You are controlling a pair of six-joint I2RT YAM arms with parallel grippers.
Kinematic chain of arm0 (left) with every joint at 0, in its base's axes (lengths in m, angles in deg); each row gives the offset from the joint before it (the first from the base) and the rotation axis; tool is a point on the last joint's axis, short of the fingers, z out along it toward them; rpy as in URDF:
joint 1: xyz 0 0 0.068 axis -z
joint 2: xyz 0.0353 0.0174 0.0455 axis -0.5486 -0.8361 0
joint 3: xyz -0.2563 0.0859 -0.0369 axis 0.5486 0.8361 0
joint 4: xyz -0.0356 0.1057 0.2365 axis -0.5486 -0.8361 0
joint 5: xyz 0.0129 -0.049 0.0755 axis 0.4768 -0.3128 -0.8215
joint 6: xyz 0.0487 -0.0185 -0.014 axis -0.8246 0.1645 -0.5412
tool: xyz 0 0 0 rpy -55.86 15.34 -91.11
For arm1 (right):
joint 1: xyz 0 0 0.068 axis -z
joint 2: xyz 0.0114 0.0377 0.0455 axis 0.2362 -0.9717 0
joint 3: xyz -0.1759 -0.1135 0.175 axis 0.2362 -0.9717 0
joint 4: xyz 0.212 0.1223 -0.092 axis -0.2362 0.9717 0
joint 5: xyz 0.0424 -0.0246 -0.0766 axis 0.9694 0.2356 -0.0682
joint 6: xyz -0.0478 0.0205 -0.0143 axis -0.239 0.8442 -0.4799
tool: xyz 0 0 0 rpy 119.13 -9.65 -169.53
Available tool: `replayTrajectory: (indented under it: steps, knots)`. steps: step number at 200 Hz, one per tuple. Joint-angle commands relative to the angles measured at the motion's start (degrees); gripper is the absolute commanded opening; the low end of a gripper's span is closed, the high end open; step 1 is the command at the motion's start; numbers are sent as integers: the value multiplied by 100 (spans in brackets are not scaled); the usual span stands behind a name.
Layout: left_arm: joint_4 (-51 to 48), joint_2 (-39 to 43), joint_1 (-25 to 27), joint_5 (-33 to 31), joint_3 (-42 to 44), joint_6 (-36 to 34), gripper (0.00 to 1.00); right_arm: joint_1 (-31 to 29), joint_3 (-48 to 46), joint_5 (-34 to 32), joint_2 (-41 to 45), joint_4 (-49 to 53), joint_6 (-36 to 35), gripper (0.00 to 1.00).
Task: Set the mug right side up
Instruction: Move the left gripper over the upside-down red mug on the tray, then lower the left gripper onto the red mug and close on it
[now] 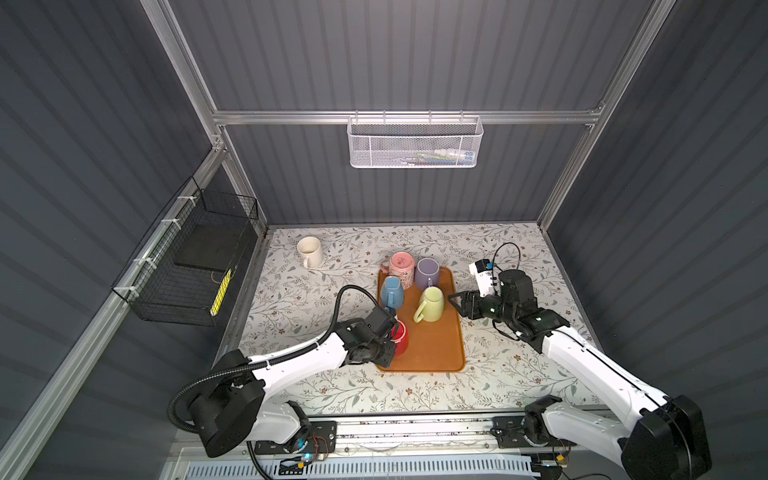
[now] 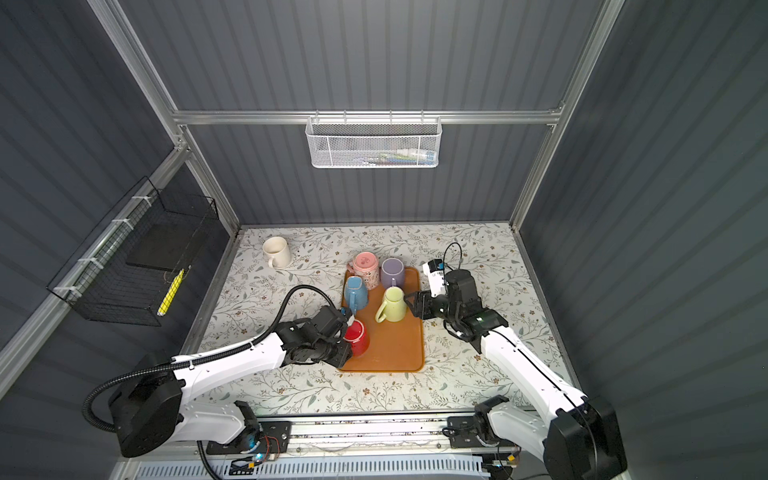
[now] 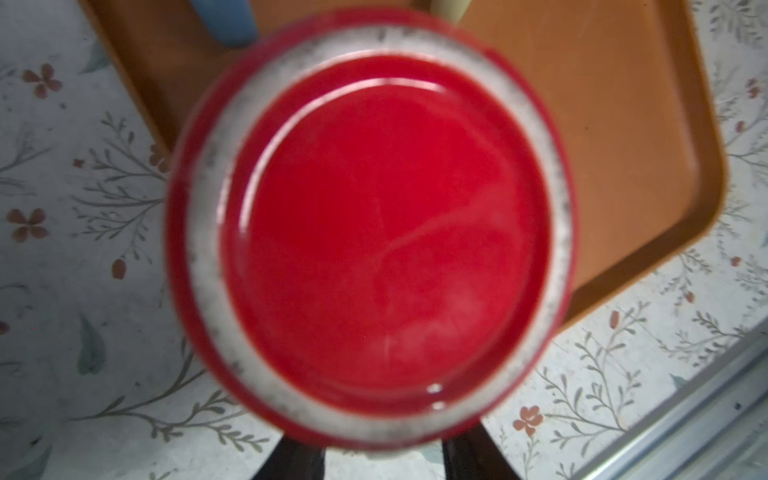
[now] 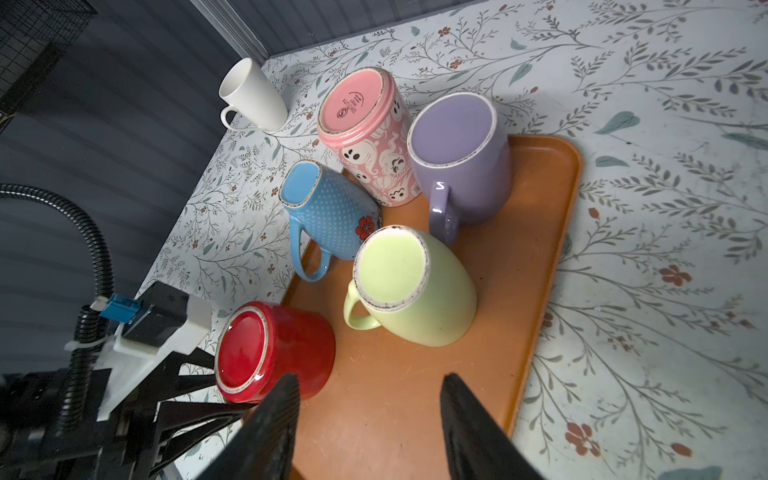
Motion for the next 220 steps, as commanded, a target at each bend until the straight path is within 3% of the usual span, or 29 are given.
replayTrajectory:
  steps: [1,76,171,220]
  knots:
    - [-252,-231,43,-585,-168,234,42,14,-45,-18,127,18,-33,57]
    - [359,75,156,-133,200,260,44,16,35,7,13,49,-43,57]
    - [400,-215,180,-171,278,251,44,17,143,43,-80,53,-61,57]
    - [554,-320,175,-221,419,380,38,18,81,8,-78,45,-50,57]
